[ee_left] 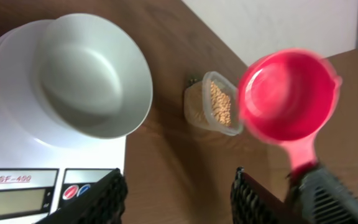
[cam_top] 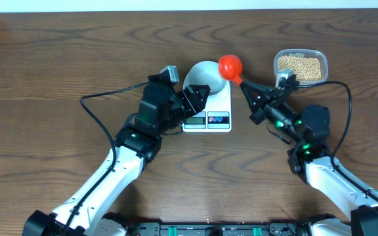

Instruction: Scoop item into bowl and weigh 50g on scale

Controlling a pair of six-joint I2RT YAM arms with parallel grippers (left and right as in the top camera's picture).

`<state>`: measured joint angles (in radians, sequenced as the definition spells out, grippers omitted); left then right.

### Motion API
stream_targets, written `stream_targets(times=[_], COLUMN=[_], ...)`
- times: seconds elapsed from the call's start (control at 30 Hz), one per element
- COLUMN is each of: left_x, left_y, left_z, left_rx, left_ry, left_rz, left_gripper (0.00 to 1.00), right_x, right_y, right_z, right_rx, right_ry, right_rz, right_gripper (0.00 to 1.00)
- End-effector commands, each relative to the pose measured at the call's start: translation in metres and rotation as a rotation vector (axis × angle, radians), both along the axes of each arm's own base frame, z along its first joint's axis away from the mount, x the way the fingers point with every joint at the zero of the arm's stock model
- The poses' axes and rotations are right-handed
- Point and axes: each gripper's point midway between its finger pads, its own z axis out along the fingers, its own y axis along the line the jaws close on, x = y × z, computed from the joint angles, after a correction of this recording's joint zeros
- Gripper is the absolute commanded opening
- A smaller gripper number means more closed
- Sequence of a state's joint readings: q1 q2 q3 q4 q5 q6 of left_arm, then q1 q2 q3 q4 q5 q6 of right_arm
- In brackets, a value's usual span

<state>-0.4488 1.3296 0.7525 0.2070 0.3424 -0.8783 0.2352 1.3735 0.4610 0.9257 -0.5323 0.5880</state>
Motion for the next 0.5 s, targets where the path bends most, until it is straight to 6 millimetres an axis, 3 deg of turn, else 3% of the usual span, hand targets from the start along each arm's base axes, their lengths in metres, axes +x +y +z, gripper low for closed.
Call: stream_targets(times=[0.0,0.17,0.23,0.47], left_x=[0.0,-0.003,-0.005,-0.017], left_y=[0.003,0.021,0.028,0.041], left_z=[-0.007,-0.032,-0.04,-0.061], left_rx=[0.042,0.132,0.165,0.237], left_ry=[0.008,0.09,0.119,0.203], left_rz=[0.005,0.079,0.103,0.131], left_gripper=[0.59,0.61,0.75,0.78], right_x=[0.013,0.021,0.025,0.031], right_y=[-0.011,-0.021,-0.027,-0.035], right_z=[0.011,0.015,0.016,0.019], right_rx=[-0.026,-0.043,-0.051,-0.076], right_ry=[-0.057,-0.08,-0.087,-0.111], right_rz=[-0.069,-0.129,-0.164,-0.208], right_gripper=[0.01,0.01,0.01,0.01])
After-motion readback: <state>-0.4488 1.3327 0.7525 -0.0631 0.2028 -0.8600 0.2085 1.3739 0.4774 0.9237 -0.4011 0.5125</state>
